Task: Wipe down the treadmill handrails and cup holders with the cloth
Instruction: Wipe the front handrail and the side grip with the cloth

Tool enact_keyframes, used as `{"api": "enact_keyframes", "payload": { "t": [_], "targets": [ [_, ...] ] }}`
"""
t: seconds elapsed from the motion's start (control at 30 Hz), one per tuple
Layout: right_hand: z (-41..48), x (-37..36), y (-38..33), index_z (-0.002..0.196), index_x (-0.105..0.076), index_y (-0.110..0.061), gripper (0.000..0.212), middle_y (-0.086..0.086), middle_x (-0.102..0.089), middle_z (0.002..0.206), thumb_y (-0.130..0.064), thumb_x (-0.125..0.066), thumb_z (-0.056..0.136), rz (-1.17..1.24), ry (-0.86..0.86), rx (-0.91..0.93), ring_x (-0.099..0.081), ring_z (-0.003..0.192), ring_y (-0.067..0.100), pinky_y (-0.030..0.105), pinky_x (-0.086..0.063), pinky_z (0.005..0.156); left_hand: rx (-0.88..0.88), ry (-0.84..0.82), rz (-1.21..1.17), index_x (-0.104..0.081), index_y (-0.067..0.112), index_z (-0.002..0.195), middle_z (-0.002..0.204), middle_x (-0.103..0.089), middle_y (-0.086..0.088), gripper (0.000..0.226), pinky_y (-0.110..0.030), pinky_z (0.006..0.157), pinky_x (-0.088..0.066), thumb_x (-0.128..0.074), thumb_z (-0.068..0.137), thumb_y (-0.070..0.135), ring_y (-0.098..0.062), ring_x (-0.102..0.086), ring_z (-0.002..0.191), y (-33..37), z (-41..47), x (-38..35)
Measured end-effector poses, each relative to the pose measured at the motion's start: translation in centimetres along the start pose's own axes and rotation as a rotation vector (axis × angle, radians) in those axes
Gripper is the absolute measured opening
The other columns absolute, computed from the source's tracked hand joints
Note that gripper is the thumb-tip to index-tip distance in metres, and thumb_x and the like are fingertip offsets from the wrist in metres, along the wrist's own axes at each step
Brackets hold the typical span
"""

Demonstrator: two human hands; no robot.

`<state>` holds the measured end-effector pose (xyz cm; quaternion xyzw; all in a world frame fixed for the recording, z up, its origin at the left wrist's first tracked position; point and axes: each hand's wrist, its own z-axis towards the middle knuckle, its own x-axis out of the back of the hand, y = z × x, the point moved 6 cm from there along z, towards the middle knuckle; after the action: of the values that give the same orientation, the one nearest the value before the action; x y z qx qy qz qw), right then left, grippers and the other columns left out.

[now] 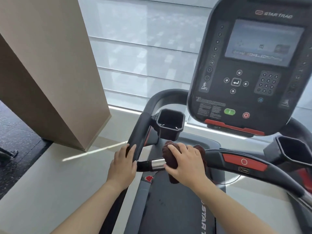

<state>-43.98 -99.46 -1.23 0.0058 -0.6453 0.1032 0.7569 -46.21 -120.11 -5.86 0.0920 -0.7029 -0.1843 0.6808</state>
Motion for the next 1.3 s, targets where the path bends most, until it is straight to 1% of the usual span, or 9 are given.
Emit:
{"api": "enact_keyframes", "payload": {
  "t": [0.1, 0.27, 0.5, 0.63, 0.83, 1.0, 1.1, 1.2, 1.3],
  "targets": [
    [-0.4, 0.4, 0.1, 0.121, -0.049, -0.028, 0.056, 0.002, -0.058, 0.116, -0.058, -0.051, 0.074, 0.009, 0.007, -0.050, -0.052, 0.099, 0.028, 0.043, -0.043, 0.087, 0.008, 0.002, 0.026, -0.024, 0.021, 0.144, 0.149, -0.024, -0.008, 0.056, -0.042, 0.104, -0.038, -0.045, 0.092, 0.028, -0.027, -0.026, 0.134, 0.4, 0.6, 0.0],
    [-2.2, -0.8, -0.9, 0.121, -0.049, -0.028, 0.052, 0.006, -0.053, 0.124, -0.051, -0.055, 0.075, -0.022, 0.015, 0.008, -0.048, 0.110, 0.035, 0.046, -0.042, 0.090, 0.005, 0.004, 0.033, -0.026, 0.020, 0.144, 0.148, -0.027, -0.008, 0.057, -0.044, 0.101, -0.041, -0.047, 0.091, 0.027, -0.028, -0.026, 0.133, 0.3, 0.7, -0.1],
    [0.4, -0.1, -0.8, 0.117, -0.052, -0.027, 0.051, 0.001, -0.062, 0.108, -0.057, -0.051, 0.076, 0.029, 0.006, -0.039, -0.054, 0.090, 0.026, 0.039, -0.044, 0.076, 0.010, 0.016, 0.004, -0.030, 0.022, 0.142, 0.148, -0.029, -0.006, 0.057, -0.043, 0.099, -0.042, -0.049, 0.089, 0.027, -0.027, -0.028, 0.131, 0.1, 0.7, 0.0],
    [1.0, -0.5, -1.6, 0.116, -0.054, -0.026, 0.050, 0.000, -0.063, 0.101, -0.056, -0.050, 0.075, 0.054, -0.024, -0.071, -0.055, 0.086, 0.025, 0.038, -0.043, 0.072, 0.012, 0.012, 0.008, -0.029, 0.022, 0.142, 0.148, -0.029, -0.004, 0.057, -0.041, 0.100, -0.042, -0.049, 0.089, 0.029, -0.025, -0.029, 0.131, 0.1, 0.6, 0.0],
    [0.4, -0.8, -1.6, 0.119, -0.052, -0.027, 0.054, -0.002, -0.061, 0.110, -0.055, -0.054, 0.073, 0.066, -0.003, 0.027, -0.055, 0.091, 0.024, 0.038, -0.044, 0.074, -0.005, -0.021, 0.060, -0.025, 0.025, 0.144, 0.149, -0.027, -0.005, 0.061, -0.042, 0.097, -0.041, -0.049, 0.088, 0.031, -0.027, -0.030, 0.131, 0.2, 1.7, 0.4],
    [2.0, -0.1, -0.7, 0.125, -0.051, -0.029, 0.056, -0.006, -0.060, 0.113, -0.057, -0.051, 0.076, 0.184, -0.013, -0.047, -0.056, 0.096, 0.022, 0.037, -0.046, 0.079, -0.023, -0.076, 0.073, -0.016, 0.024, 0.146, 0.152, -0.017, -0.003, 0.059, -0.042, 0.104, -0.036, -0.041, 0.093, 0.032, -0.026, -0.023, 0.134, 1.0, 5.3, 0.3],
    [4.0, 1.0, 0.3, 0.129, -0.045, -0.034, 0.054, -0.011, -0.056, 0.119, -0.057, -0.050, 0.081, 0.370, -0.029, -0.131, -0.052, 0.104, 0.016, 0.033, -0.043, 0.088, 0.001, -0.079, 0.054, -0.016, 0.024, 0.146, 0.153, -0.015, -0.003, 0.058, -0.044, 0.106, -0.034, -0.040, 0.094, 0.034, -0.026, -0.021, 0.136, 1.4, 7.2, 0.0],
    [6.9, 2.6, 1.1, 0.129, -0.044, -0.035, 0.052, -0.011, -0.057, 0.119, -0.053, -0.055, 0.082, 0.521, 0.033, -0.162, -0.053, 0.104, 0.014, 0.032, -0.045, 0.088, -0.004, -0.098, 0.045, -0.016, 0.024, 0.146, 0.154, -0.014, -0.003, 0.058, -0.043, 0.107, -0.033, -0.039, 0.094, 0.034, -0.026, -0.021, 0.136, 1.8, 9.6, -0.2],
    [10.4, 4.0, 1.7, 0.130, -0.044, -0.032, 0.053, -0.009, -0.056, 0.122, -0.050, -0.057, 0.082, 0.551, 0.110, -0.143, -0.051, 0.108, 0.015, 0.035, -0.044, 0.091, 0.012, -0.098, 0.020, -0.016, 0.022, 0.146, 0.153, -0.016, -0.005, 0.059, -0.043, 0.109, -0.031, -0.041, 0.093, 0.033, -0.027, -0.022, 0.135, 2.2, 12.3, -0.3]
  ]
}}
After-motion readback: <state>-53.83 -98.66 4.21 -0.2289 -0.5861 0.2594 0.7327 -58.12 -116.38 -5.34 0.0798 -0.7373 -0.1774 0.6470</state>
